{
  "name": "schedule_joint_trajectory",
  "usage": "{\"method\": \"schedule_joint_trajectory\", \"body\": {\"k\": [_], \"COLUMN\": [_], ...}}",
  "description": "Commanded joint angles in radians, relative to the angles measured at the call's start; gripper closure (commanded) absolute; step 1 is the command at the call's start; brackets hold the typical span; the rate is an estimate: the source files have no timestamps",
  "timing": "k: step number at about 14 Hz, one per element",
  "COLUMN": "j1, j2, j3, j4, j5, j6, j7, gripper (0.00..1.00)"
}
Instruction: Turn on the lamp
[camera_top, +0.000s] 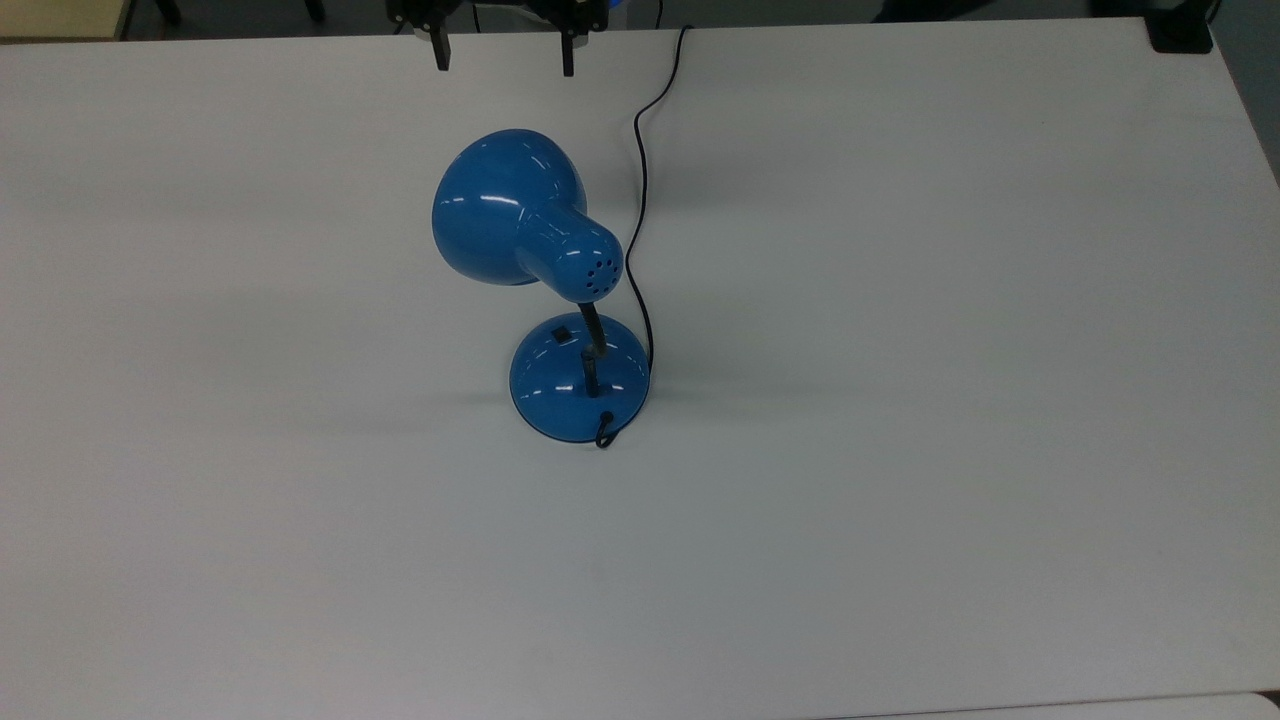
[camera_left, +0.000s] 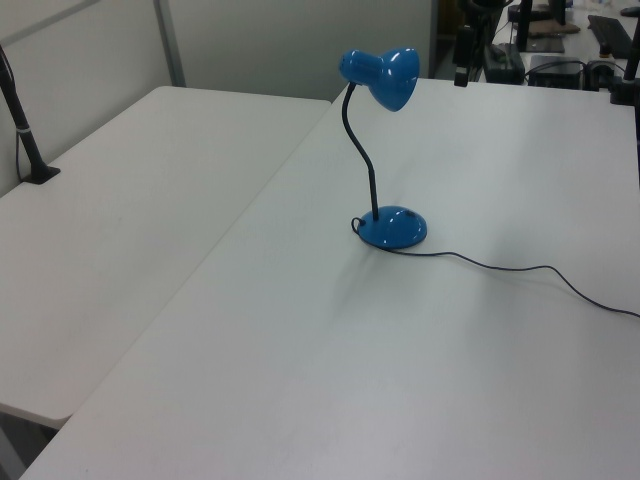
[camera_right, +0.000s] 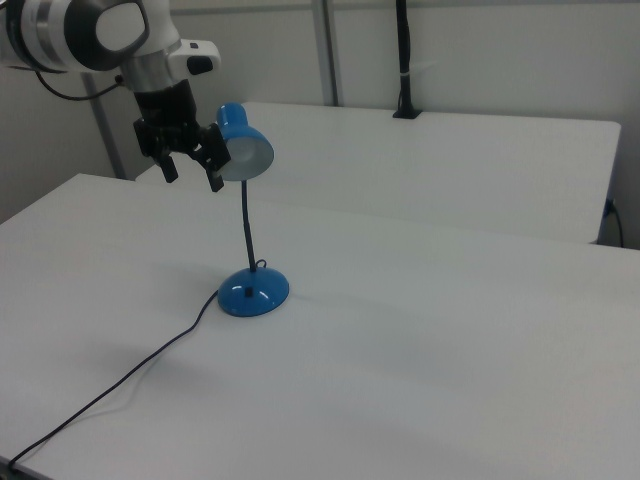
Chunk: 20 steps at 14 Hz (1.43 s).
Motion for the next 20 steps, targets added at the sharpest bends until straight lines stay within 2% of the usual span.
{"method": "schedule_joint_trajectory", "body": {"k": [1,13,15,18,20], "j1": [0.005,0.005,0.004,-0.001,-0.004], "j2": [0.004,0.001,-0.002,-0.008,-0.011], "j3": [0.004,0.005,0.004,0.004,0.004], "j4": [-0.003,-0.010,-0.026,-0.030,-0.032], "j5": [0.005,0.005,0.005,-0.001,-0.018], "j6": [0.008,0.002,-0.015,-0.121,-0.169], "j7": [-0.013,-0.044,-0.125,-0.382,-0.459], "gripper": [0.00,0.00,0.00,0.00,0.00]}}
